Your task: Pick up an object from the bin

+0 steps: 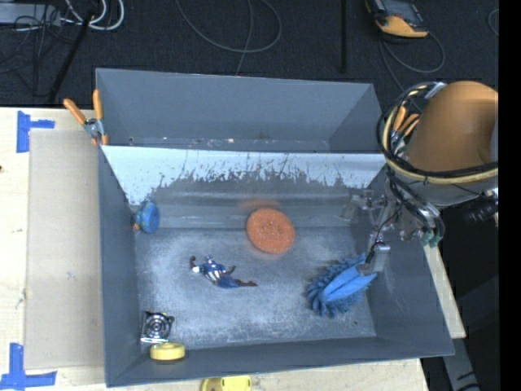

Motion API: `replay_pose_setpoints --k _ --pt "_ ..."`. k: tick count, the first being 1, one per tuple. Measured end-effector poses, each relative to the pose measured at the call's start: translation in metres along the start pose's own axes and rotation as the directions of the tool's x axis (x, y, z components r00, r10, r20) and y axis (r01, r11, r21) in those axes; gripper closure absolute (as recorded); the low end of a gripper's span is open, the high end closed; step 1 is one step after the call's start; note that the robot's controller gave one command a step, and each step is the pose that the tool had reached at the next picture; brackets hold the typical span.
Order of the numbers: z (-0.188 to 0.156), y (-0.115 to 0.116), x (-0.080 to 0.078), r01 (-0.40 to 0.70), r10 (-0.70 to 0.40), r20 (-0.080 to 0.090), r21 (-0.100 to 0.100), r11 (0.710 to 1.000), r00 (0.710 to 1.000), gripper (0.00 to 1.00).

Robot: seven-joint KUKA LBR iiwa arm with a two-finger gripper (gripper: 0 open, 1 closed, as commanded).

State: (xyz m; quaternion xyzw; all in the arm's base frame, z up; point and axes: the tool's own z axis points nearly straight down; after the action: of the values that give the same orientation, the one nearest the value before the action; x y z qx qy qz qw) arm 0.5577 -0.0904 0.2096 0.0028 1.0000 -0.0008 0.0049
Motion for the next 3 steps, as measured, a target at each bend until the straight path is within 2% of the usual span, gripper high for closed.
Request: replay_pose_setpoints --k 1,2,3 --pt "0.069 0.0 0.012 -0.016 0.016 -0.006 -0.001 1.0 1.0 0.0" --pt "0.13 0.005 0.047 0.01 -0.01 -0.009 -0.002 1.0 1.0 0.0" --pt "0.14 0.007 0.042 0.021 -0.021 -0.01 -0.002 1.0 1.0 1.0"
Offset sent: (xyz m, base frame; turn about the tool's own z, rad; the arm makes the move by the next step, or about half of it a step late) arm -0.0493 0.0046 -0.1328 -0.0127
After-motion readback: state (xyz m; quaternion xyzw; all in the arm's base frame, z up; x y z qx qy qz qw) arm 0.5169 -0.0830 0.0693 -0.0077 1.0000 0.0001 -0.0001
